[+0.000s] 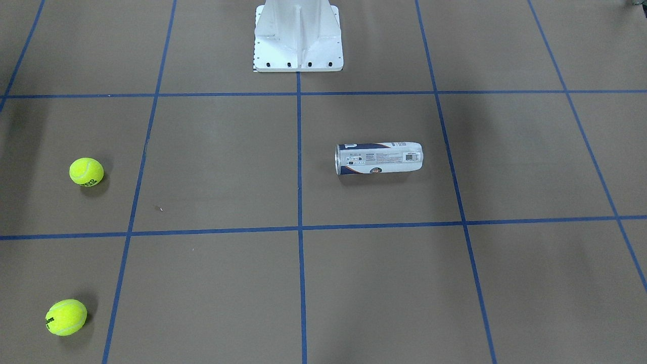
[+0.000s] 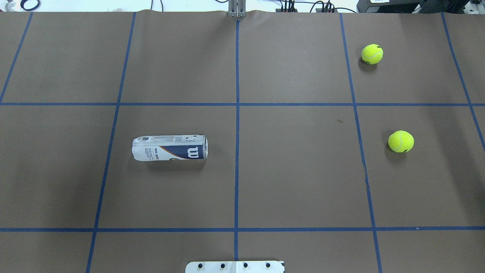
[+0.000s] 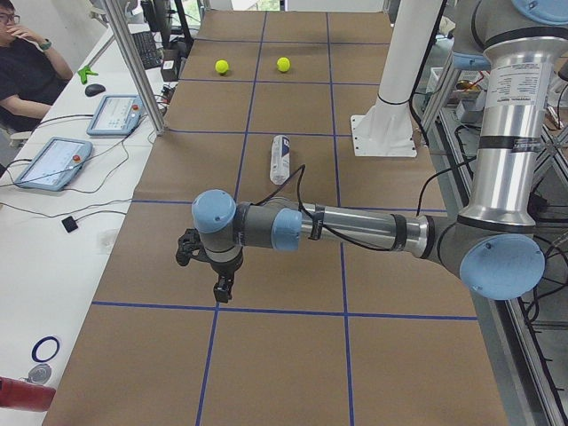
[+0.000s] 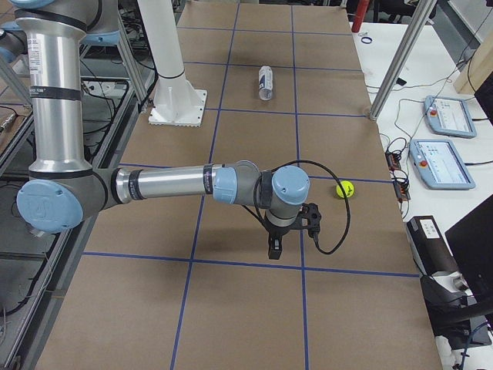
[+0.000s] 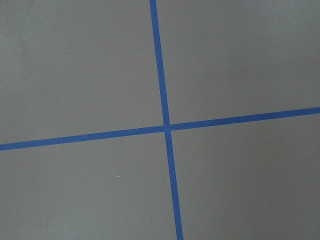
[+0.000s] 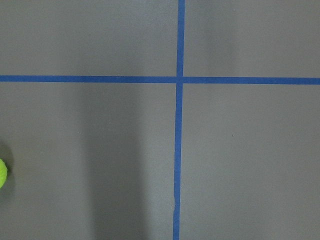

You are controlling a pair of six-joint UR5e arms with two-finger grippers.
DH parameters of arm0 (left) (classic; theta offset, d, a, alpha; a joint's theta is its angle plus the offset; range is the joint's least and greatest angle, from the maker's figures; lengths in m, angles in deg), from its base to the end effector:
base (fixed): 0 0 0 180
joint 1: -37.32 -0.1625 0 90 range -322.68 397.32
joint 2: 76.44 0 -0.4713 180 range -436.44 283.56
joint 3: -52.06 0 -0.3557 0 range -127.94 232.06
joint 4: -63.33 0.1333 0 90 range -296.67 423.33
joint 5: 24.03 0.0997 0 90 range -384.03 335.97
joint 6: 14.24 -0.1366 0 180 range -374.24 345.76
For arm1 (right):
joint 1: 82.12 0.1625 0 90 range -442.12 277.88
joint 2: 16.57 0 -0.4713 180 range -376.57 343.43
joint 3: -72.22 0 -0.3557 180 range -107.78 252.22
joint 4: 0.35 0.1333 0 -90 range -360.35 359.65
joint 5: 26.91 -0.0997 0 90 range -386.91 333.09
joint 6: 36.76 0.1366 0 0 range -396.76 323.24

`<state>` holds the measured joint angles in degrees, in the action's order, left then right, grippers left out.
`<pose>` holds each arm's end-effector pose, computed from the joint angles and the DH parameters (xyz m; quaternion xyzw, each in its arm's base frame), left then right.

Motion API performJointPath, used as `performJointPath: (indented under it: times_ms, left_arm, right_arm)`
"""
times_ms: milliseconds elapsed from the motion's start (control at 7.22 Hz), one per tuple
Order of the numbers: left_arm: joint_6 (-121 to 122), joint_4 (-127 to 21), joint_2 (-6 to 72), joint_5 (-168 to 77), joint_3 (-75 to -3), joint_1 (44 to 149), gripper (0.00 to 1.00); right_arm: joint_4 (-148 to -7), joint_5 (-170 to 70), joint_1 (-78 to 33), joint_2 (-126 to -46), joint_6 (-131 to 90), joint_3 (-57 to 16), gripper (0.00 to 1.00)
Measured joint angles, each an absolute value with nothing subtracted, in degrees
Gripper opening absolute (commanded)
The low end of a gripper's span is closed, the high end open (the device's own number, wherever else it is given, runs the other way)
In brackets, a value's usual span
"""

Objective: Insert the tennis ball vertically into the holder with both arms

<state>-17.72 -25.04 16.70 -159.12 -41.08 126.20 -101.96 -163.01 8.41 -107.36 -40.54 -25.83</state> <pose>-0.0270 -0.4872 0.6822 0.0453 0.3822 0.0526 0.9215 0.0389 -0.4382 0.6908 -0.0202 -0.3923 -0.0112 0.9196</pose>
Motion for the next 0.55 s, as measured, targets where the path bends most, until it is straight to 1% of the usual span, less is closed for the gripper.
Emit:
performJointPath:
  times_ms: [554]
  left_arm:
    - [-18.3,-25.5,16.8,-159.2,-41.5,126.2,1.0]
  right_arm:
    - [-102.0,-163.0,8.7,-107.3,-40.5,-26.0,0.99]
